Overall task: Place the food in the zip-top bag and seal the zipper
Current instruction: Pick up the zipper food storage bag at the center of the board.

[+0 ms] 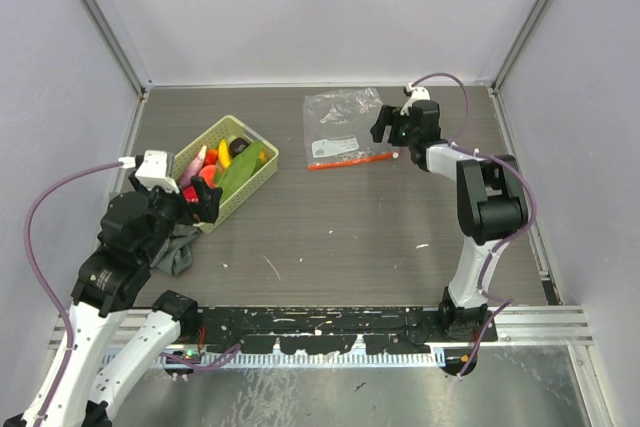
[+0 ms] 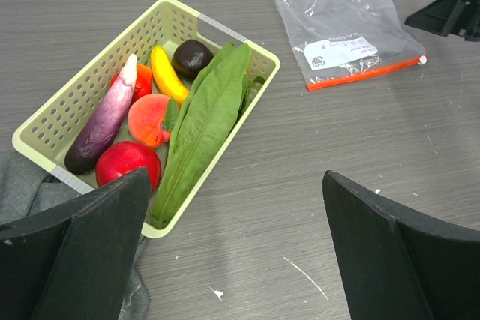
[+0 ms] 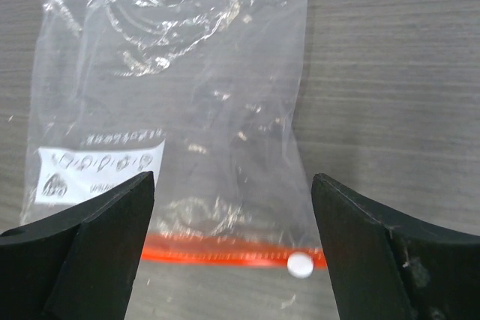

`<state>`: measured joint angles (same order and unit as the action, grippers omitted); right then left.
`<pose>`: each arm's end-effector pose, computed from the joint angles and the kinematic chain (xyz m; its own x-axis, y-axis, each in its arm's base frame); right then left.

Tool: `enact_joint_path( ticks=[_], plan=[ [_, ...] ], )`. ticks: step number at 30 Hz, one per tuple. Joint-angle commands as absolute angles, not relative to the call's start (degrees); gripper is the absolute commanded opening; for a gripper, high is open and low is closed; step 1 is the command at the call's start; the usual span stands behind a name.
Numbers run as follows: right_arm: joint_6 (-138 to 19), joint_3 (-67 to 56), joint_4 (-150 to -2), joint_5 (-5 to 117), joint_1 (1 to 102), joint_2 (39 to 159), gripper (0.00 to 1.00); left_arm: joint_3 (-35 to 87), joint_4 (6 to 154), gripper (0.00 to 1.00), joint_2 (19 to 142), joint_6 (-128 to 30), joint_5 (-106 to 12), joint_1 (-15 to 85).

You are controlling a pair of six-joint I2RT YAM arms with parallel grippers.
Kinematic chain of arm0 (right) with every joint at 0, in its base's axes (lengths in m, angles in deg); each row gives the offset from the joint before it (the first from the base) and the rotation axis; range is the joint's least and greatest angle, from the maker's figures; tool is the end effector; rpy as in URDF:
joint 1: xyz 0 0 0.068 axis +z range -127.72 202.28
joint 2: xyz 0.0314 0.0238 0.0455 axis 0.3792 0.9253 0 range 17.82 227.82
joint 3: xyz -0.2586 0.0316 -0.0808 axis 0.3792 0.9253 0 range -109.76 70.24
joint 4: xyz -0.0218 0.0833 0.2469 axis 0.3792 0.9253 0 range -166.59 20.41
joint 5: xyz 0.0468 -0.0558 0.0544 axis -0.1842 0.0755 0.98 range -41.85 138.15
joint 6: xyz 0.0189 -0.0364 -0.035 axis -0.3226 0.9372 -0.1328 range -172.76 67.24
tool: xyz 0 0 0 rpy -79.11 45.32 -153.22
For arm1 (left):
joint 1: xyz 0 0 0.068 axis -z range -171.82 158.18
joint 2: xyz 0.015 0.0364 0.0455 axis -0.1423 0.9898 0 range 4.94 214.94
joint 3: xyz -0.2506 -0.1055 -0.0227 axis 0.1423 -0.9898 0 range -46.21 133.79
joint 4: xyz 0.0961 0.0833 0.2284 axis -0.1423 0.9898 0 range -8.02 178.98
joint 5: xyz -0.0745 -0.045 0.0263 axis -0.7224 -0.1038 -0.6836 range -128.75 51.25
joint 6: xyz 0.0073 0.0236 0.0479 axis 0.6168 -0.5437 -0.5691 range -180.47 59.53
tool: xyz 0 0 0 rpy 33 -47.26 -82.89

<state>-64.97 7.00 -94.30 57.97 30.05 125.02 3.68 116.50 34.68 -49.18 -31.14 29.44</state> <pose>0.4093 0.0619 0.1906 -0.4884 0.1436 -0.8607 -0.1856 0.9467 0.2633 0.1005 -0.0340 0.3581 -0.2737 -0.1018 -0.9564 0.1897 0.9691 -0.1574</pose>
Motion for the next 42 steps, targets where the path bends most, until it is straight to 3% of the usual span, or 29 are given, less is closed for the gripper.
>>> enact_joint_path(
  ticks=[1,8,15,20,24,27,42],
  plan=[
    [-65.72,-1.57,-93.50,57.33,29.73,130.90,0.88,4.06,113.71,0.98,35.41,-48.88,-32.06,29.09],
    [-68.84,-9.43,-92.47,59.94,29.71,138.91,0.78,4.00,113.38,0.98,35.84,-49.19,-33.67,29.03],
    [-70.18,-11.39,-91.97,62.34,29.75,141.28,0.58,3.82,112.81,0.98,35.75,-49.10,-34.90,29.03],
    [-71.86,-10.53,-92.89,62.88,29.75,141.08,0.37,3.63,112.13,0.98,35.47,-49.01,-37.28,29.01],
    [-73.90,-8.09,-94.74,63.44,29.75,139.07,0.10,3.27,110.92,0.98,34.96,-48.84,-40.07,29.01],
    [-76.15,-5.55,-95.54,63.21,29.75,136.25,0.01,3.41,110.81,0.98,34.53,-47.92,-39.41,29.01],
    [-92.40,17.74,-103.73,58.81,29.75,114.97,0.01,2.87,109.36,0.98,34.67,-38.88,-42.26,29.10]
  ],
)
